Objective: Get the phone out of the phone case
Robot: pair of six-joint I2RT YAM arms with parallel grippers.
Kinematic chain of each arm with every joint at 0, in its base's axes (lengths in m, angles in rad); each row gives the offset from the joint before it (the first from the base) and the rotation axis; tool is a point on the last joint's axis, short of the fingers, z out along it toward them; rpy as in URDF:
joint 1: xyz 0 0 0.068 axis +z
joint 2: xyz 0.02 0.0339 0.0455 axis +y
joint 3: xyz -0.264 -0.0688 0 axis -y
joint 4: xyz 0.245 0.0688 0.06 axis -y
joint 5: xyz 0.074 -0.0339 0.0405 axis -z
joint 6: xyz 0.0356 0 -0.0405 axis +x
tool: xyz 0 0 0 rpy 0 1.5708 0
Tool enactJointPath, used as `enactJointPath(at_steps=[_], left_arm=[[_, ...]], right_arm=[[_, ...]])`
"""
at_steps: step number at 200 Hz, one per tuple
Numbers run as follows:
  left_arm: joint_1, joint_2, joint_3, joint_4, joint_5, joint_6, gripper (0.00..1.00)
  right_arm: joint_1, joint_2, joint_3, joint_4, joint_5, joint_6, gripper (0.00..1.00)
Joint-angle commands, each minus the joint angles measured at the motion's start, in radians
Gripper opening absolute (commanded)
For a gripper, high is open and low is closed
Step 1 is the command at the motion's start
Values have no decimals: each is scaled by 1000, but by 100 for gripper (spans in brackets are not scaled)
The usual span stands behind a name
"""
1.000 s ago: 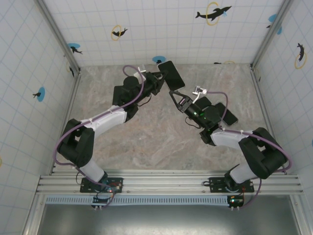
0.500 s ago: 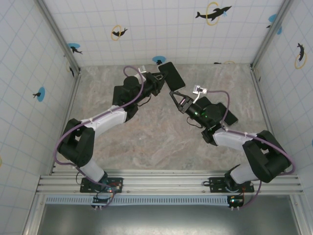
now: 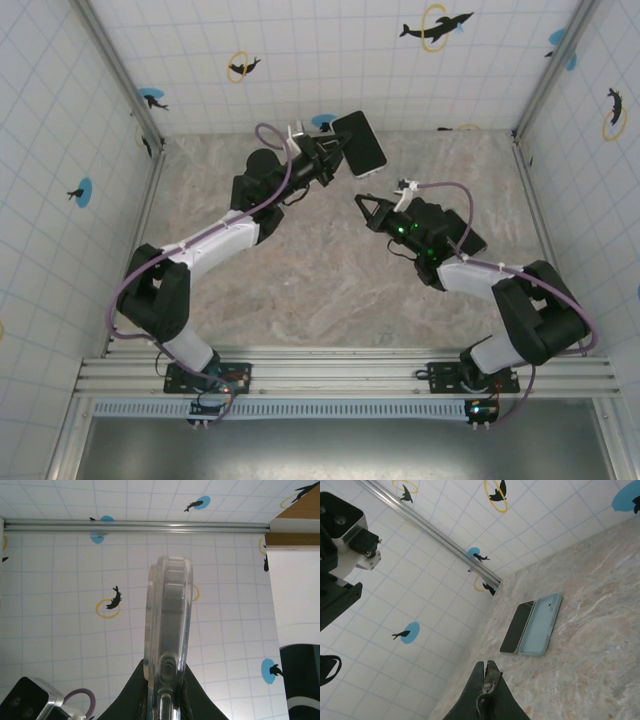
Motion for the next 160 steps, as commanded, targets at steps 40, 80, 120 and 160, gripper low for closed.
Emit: enactJointPath(at_steps=[40,80,120,160], left_arm=[[14,-33,27,-45,-94,225,0],[15,-13,25,-29,-92,233,0],[14,-23,-4,-22,-80,239,0],[9,-38,-33,-38,-70,269,0]], right_arm=[[35,-114,-59,233,-42,-32,41],[72,-165,-59,269,49,24,56],[66,-109,2,293,96,182,55],[67,-58,45,353,92,244,51]])
